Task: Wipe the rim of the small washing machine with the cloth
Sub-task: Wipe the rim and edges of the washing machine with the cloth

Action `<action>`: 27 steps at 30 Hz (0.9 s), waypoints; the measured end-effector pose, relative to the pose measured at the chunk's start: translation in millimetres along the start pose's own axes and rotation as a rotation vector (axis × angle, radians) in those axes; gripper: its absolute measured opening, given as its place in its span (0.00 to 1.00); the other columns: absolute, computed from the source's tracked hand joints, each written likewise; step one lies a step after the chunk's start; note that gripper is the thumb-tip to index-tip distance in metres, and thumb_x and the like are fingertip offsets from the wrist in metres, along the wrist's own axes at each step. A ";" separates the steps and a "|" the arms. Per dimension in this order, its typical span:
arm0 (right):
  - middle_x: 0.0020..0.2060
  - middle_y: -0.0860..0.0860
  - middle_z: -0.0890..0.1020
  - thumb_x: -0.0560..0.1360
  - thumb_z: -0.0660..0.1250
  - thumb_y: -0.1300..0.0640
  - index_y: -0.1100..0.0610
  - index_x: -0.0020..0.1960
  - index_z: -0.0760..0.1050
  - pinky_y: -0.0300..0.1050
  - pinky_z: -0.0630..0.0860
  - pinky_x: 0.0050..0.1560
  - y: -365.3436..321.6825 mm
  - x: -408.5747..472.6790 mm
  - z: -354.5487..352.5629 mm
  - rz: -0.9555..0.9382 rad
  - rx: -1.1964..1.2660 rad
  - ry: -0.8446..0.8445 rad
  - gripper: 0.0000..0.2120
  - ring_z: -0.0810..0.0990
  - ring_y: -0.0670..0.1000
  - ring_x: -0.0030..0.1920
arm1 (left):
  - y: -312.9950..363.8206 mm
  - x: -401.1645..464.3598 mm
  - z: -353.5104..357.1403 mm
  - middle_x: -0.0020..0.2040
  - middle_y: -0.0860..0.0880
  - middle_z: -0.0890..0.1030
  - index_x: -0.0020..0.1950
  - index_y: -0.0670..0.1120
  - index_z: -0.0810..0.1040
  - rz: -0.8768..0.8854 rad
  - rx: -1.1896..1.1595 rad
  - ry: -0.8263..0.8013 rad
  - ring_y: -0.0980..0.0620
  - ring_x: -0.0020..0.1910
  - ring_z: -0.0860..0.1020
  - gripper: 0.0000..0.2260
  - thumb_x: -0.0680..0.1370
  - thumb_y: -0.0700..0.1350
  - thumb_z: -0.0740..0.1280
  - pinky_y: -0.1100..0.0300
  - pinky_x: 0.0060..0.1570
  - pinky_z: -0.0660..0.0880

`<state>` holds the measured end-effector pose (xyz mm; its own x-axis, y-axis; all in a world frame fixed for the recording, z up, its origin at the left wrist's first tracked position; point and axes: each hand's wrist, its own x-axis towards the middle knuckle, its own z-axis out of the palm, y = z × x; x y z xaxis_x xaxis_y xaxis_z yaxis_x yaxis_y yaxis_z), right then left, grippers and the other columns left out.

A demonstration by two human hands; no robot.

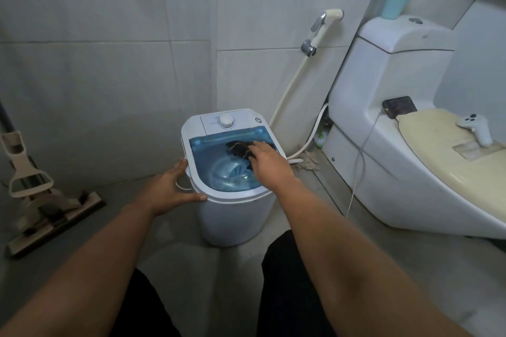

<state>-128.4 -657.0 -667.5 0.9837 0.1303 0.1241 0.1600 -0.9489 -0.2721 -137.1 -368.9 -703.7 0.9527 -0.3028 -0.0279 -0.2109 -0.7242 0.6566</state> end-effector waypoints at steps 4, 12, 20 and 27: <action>0.63 0.54 0.77 0.82 0.59 0.57 0.59 0.64 0.75 0.48 0.72 0.60 10.7 -11.0 -6.5 0.061 0.039 0.113 0.14 0.75 0.55 0.63 | -1.9 1.7 -1.0 0.81 0.54 0.59 0.82 0.53 0.56 -0.019 0.024 -0.022 0.55 0.79 0.59 0.58 0.60 0.70 0.77 0.57 0.77 0.58; 0.64 0.58 0.78 0.80 0.64 0.57 0.61 0.65 0.76 0.55 0.74 0.66 -8.2 -59.6 18.5 -0.053 0.047 0.252 0.16 0.76 0.57 0.65 | -2.0 -0.8 -2.4 0.81 0.56 0.58 0.82 0.55 0.55 -0.029 0.034 -0.027 0.55 0.79 0.61 0.60 0.57 0.75 0.75 0.55 0.77 0.60; 0.63 0.59 0.79 0.76 0.68 0.59 0.62 0.66 0.76 0.59 0.71 0.68 -83.5 -60.7 54.1 -0.151 0.132 0.252 0.19 0.76 0.59 0.65 | -5.5 -1.4 1.3 0.80 0.53 0.62 0.81 0.51 0.59 -0.010 -0.035 -0.010 0.55 0.79 0.60 0.61 0.54 0.77 0.73 0.62 0.74 0.57; 0.67 0.58 0.76 0.79 0.65 0.56 0.62 0.69 0.73 0.58 0.70 0.69 -103.0 -53.7 51.9 -0.244 0.133 0.179 0.19 0.73 0.58 0.69 | -6.8 -1.1 -0.7 0.76 0.56 0.67 0.79 0.50 0.65 -0.047 -0.062 0.013 0.58 0.75 0.66 0.62 0.50 0.80 0.71 0.60 0.73 0.64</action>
<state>-193.4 -551.4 -695.7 0.8869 0.2852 0.3635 0.4099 -0.8487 -0.3342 -136.5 -363.2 -707.6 0.9640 -0.2609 -0.0503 -0.1523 -0.6977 0.7000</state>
